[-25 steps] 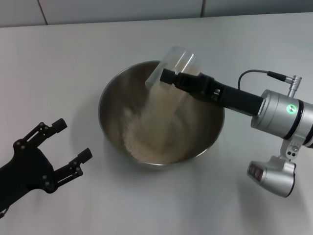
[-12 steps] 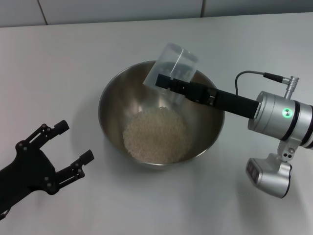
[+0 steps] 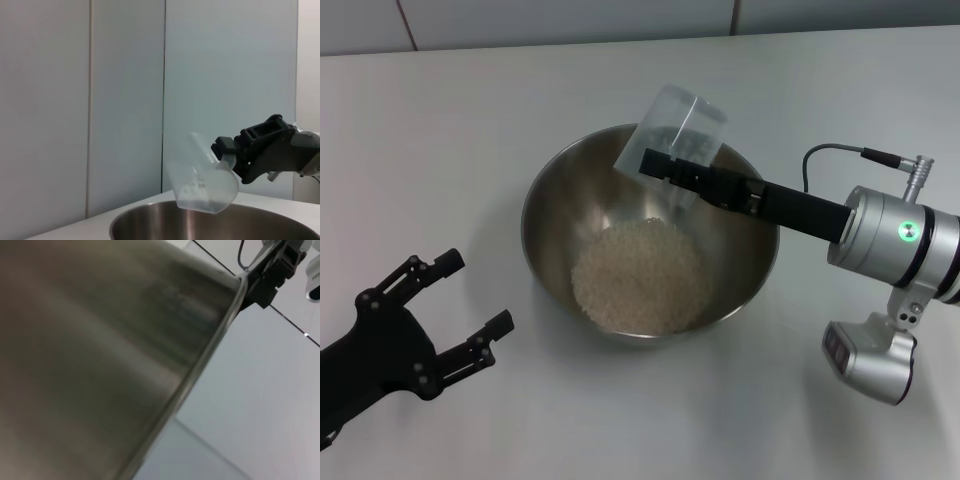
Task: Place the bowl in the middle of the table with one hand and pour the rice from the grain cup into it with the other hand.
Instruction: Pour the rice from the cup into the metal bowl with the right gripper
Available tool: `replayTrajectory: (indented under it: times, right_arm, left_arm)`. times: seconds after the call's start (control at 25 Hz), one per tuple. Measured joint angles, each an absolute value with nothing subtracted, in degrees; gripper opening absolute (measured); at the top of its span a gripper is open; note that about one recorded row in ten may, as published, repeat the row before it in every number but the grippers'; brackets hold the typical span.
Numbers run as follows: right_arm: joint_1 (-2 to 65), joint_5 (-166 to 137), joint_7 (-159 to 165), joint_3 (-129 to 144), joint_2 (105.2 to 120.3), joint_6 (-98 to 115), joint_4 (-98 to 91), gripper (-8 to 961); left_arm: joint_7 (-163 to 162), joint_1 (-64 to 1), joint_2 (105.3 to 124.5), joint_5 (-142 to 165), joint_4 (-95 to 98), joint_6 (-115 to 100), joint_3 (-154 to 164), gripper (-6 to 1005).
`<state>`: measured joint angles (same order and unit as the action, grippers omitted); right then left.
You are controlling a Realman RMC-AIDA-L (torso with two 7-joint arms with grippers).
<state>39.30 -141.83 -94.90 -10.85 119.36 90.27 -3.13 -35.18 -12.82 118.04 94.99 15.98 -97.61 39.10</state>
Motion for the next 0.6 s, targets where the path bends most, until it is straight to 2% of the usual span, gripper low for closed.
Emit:
replayTrajectory:
  times: [0.24,0.6]
  right_arm:
    - [37.28,-140.94,-83.14,-13.44,119.25,91.18,1.39,19]
    - [30.84,-140.10,-52.25,-20.44,119.43,89.50,9.73,19]
  left_arm:
    - [-35.29,-12.71,117.97,95.05,16.26,-97.60,40.23,863]
    - [-35.44,-12.71,117.20,95.57,16.50,-97.50,41.93,862]
